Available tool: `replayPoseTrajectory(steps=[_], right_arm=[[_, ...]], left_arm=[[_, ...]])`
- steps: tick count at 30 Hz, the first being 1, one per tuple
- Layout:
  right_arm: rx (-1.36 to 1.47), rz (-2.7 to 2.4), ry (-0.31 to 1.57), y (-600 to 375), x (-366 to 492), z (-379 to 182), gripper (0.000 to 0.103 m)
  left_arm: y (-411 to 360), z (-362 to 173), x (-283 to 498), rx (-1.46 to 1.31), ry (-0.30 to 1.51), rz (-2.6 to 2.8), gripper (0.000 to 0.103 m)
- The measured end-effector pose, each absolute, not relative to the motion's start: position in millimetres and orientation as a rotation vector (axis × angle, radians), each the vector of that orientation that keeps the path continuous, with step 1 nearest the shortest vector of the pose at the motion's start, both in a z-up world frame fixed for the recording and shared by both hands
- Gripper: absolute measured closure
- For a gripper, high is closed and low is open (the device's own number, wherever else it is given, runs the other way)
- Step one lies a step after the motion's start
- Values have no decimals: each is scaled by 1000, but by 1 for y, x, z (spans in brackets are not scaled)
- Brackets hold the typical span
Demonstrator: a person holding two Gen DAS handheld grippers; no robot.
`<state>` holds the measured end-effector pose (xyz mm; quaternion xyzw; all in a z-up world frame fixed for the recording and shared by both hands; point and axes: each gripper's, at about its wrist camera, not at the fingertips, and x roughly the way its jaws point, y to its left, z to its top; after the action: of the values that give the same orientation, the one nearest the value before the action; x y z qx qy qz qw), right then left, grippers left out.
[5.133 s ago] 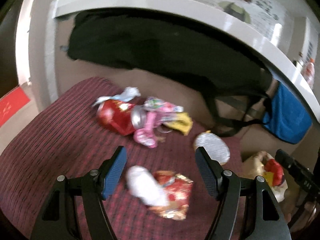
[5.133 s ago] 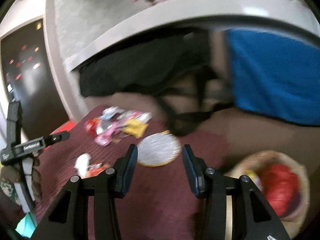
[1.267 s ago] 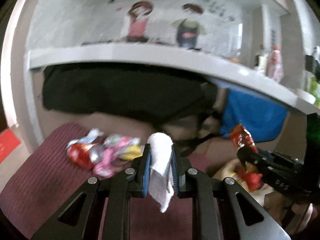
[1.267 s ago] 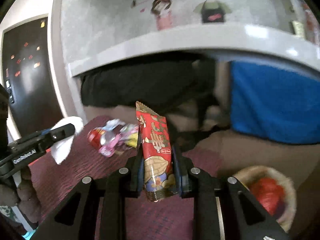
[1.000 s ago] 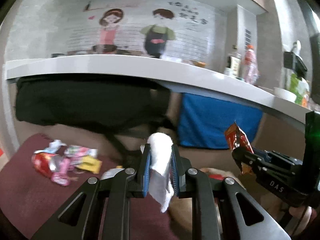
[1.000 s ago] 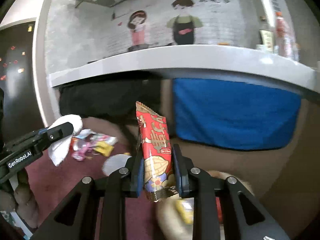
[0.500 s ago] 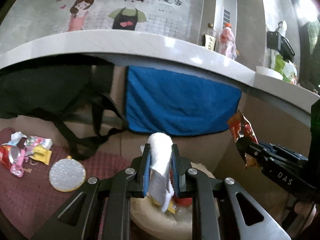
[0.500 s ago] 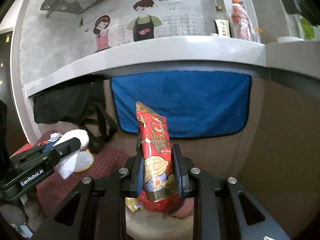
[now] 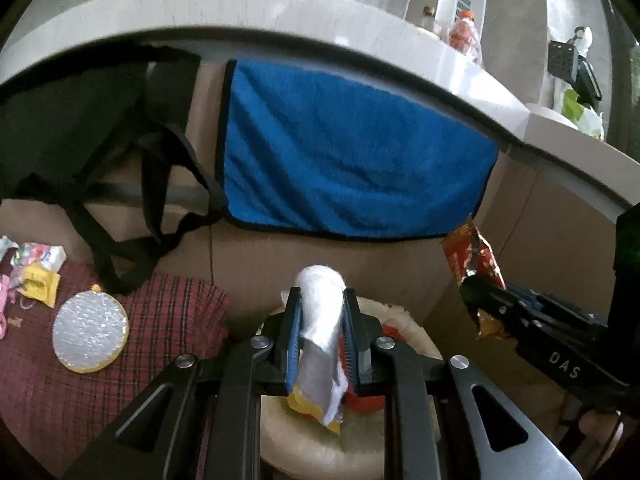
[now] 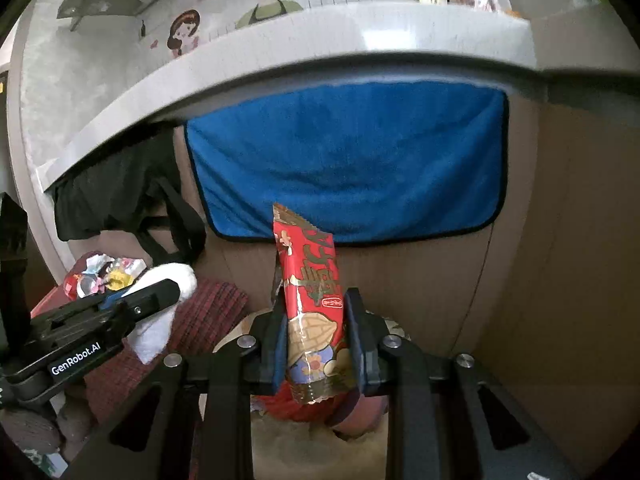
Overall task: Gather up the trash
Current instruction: 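Carry the tissue with the left gripper while the right gripper carries the wrapper to the bin, then release the tissue into the bin with the left gripper while the right gripper releases the wrapper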
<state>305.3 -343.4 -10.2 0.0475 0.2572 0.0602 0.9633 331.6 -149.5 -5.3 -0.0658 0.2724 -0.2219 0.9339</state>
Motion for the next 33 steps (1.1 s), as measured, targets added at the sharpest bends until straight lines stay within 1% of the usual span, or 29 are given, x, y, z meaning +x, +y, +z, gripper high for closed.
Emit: replayPoseTrajectory(steps=[4, 9, 10, 11, 13, 17, 21, 25, 27, 31, 33], right_arm=[[127, 128, 557, -349, 319, -26, 76], [180, 144, 592, -358, 334, -49, 66], [188, 147, 601, -359, 337, -53, 65], [199, 152, 610, -361, 340, -56, 64], [242, 174, 629, -366, 347, -66, 64], [285, 200, 657, -370, 356, -79, 64], [288, 192, 700, -368, 364, -91, 64], [269, 158, 784, -368, 372, -112, 64], [259, 152, 821, -366, 377, -120, 65], [230, 140, 886, -364, 383, -132, 67], [196, 133, 911, -360, 385, -134, 67]], left_arm=[[-152, -19, 347, -162, 605, -472, 84], [-157, -40, 363, -181, 664, -510, 83], [-157, -46, 368, -202, 686, -540, 79], [-157, -51, 371, -218, 701, -558, 72], [-157, -61, 379, -244, 735, -584, 61], [-158, -70, 385, -253, 758, -585, 57], [-161, -78, 386, -238, 782, -584, 57], [-163, -86, 389, -208, 801, -559, 57], [-164, -91, 391, -198, 820, -556, 57], [-170, -102, 392, -167, 859, -556, 62], [-171, -106, 392, -170, 871, -554, 63]])
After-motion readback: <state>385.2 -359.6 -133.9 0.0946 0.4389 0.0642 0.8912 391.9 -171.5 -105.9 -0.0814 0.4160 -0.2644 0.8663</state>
